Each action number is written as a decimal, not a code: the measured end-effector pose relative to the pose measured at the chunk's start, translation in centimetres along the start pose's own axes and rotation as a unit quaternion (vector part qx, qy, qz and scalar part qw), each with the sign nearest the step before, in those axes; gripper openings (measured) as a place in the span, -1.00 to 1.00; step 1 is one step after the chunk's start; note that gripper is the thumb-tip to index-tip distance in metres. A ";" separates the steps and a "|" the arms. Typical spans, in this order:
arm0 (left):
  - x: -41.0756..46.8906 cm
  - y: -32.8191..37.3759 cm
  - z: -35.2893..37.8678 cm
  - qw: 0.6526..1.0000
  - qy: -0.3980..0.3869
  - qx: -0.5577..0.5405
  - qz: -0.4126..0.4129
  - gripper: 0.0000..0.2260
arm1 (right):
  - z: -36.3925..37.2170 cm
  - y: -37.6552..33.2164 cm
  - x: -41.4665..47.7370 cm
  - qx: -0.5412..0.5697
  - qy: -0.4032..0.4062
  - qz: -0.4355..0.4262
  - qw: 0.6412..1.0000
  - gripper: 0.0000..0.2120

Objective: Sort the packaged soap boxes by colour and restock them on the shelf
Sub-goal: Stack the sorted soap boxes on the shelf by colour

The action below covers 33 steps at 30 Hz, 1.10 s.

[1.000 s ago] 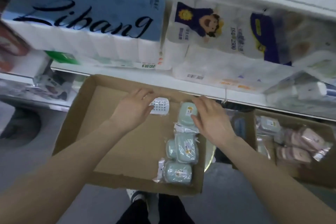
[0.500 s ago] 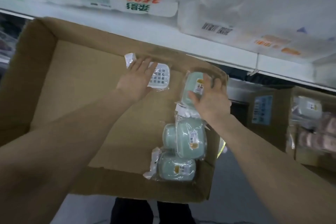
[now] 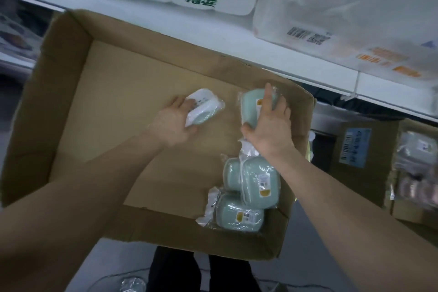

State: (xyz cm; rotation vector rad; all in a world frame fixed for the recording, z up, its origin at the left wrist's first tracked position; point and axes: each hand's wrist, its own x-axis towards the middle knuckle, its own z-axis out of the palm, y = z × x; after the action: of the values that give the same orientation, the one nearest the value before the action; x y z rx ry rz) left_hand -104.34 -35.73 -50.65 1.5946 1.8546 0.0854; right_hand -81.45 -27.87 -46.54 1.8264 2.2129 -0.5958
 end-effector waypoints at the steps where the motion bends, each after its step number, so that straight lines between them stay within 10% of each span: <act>1: -1.0 -0.4 -0.6 0.998 -0.012 -0.051 -0.034 -0.35 | 0.1 -0.6 -0.4 0.013 -0.002 -0.025 1.000 0.01; 8: -5.5 -4.8 -2.4 0.949 0.033 -0.222 -0.219 -0.40 | 2.8 -4.8 -1.1 0.053 -0.056 -0.153 0.985 0.05; 19: -5.0 -7.5 -0.4 0.967 0.159 -0.035 -0.195 -0.48 | 7.8 -7.9 1.0 -0.075 -0.044 -0.139 0.987 0.07; 24: -3.4 -6.1 0.3 0.973 0.107 0.062 -0.196 -0.05 | 8.1 -8.4 1.0 -0.092 -0.025 -0.117 0.989 0.05; 33: -6.3 -4.2 -4.4 0.981 0.075 0.046 -0.172 -0.22 | 1.6 -7.8 -1.9 -0.038 0.030 -0.147 0.988 0.03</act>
State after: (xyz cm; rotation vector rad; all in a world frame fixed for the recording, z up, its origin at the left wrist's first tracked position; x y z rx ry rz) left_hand -110.09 -40.77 -46.42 1.3344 2.2541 -0.0349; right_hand -88.83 -31.41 -45.83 1.5117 2.5314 -0.5025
